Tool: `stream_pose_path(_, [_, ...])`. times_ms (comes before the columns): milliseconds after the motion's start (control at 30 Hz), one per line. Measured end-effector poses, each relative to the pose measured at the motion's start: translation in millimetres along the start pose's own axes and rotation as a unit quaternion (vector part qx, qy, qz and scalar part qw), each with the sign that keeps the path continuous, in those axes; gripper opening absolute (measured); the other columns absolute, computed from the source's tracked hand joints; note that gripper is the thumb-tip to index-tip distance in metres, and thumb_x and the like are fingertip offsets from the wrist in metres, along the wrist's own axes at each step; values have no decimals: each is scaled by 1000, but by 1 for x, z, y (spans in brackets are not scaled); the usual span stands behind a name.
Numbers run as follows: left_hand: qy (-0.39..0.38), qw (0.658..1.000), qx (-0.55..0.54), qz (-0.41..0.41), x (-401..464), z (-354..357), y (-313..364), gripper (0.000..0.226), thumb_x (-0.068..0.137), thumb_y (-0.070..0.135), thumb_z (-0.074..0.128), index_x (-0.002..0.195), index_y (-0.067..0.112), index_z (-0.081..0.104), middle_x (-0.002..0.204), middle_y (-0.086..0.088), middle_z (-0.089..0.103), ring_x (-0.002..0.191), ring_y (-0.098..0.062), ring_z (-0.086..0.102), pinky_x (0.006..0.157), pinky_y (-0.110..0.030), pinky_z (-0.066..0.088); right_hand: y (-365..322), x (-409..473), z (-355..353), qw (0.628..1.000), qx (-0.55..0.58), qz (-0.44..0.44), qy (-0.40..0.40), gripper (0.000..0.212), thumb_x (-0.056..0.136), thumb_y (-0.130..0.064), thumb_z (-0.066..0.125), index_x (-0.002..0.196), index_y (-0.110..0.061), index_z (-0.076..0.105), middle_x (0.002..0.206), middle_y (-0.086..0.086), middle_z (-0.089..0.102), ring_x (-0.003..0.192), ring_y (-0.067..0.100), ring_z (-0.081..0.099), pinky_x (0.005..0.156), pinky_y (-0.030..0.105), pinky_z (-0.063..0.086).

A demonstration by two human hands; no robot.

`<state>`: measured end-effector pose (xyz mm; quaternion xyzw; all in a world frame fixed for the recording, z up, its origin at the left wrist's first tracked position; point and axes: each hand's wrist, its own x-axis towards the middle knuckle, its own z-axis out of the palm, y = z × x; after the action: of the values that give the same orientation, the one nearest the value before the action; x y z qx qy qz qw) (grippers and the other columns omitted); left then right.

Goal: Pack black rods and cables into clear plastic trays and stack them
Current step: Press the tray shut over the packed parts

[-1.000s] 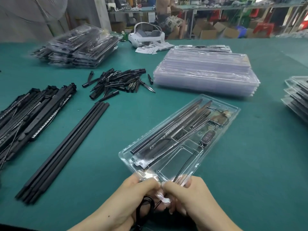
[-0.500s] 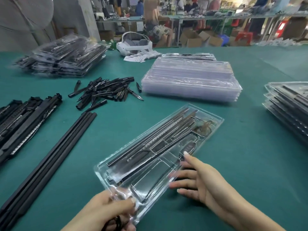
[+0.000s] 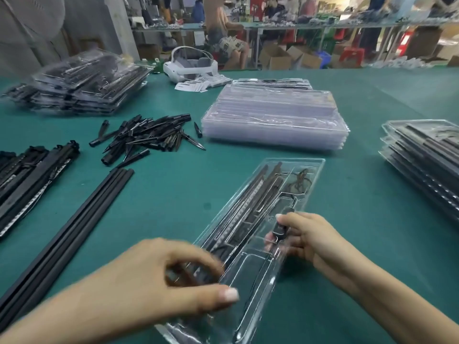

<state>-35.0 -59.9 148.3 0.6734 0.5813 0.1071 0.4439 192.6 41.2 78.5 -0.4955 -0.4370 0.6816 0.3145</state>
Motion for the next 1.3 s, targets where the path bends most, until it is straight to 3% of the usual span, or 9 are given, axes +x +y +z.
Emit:
stream_pose_path(67, [13, 999, -30, -4, 27, -6, 10, 78, 36, 100, 48, 103, 62, 60, 101, 28, 68, 90, 11, 63, 78, -17, 49, 0, 2, 0, 1000, -10, -2, -7, 10, 93, -7, 51, 83, -7, 52, 64, 12, 69, 50, 21, 67, 43, 18, 48])
stream_pose_path(133, [112, 993, -28, -14, 65, -7, 10, 90, 39, 98, 48, 113, 48, 59, 110, 23, 63, 98, 8, 59, 81, -18, 46, -1, 4, -3, 1000, -21, 6, -8, 11, 92, -4, 50, 81, -6, 52, 61, 11, 67, 47, 20, 64, 42, 18, 47])
stream_pose_path(200, [169, 984, 15, -53, 101, 0, 6, 107, 46, 93, 52, 134, 33, 43, 128, 11, 49, 113, -5, 52, 91, -25, 41, 0, 6, -7, 999, -43, 11, -8, 14, 91, -4, 50, 78, -6, 54, 62, 10, 66, 50, 20, 65, 43, 19, 48])
stream_pose_path(300, [158, 980, 15, -121, 139, 14, 4, 108, 61, 73, 67, 144, 17, 27, 144, -9, 27, 129, -25, 39, 104, -35, 33, -2, 8, -11, 998, -63, 22, -19, 16, 90, -6, 51, 76, -7, 56, 66, 11, 66, 54, 22, 67, 44, 19, 48])
stream_pose_path(500, [167, 969, 64, -171, 165, 27, 4, 116, 59, 62, 78, 146, 11, 19, 143, -15, 24, 135, -31, 25, 111, -44, 29, -6, 14, -15, 992, -107, 65, -21, 12, 84, -13, 56, 85, -2, 63, 68, 13, 64, 57, 26, 64, 44, 20, 49])
stream_pose_path(867, [168, 971, 4, -172, 157, 26, 9, 129, 55, 52, 86, 145, -1, 10, 142, -18, 24, 129, -31, 37, 106, -38, 38, -3, 22, -15, 983, -168, 67, 28, 12, 70, -13, 64, 60, -12, 58, 49, 1, 53, 38, 9, 50, 40, 13, 33])
stream_pose_path(967, [171, 972, 4, -161, 156, 25, 10, 133, 57, 49, 86, 145, -5, 2, 147, -21, 27, 132, -32, 37, 105, -38, 38, -3, 24, -15, 982, -175, 70, 23, 13, 72, -12, 64, 60, -13, 59, 52, 2, 58, 59, 18, 69, 42, 15, 37])
stream_pose_path(1067, [170, 972, 10, -164, 156, 26, 10, 131, 57, 48, 87, 143, -3, 2, 147, -21, 28, 131, -33, 37, 102, -38, 38, -5, 23, -15, 979, -187, 75, 12, 7, 73, -11, 63, 67, -11, 60, 61, 7, 61, 77, 28, 72, 48, 21, 38])
stream_pose_path(1300, [187, 961, 80, -188, 158, 28, 11, 133, 54, 55, 85, 142, -6, 6, 145, -22, 29, 129, -36, 41, 100, -41, 40, -12, 25, -5, 967, -240, 74, 44, 11, 77, -10, 68, 72, -5, 60, 53, 5, 53, 35, 11, 45, 39, 18, 38])
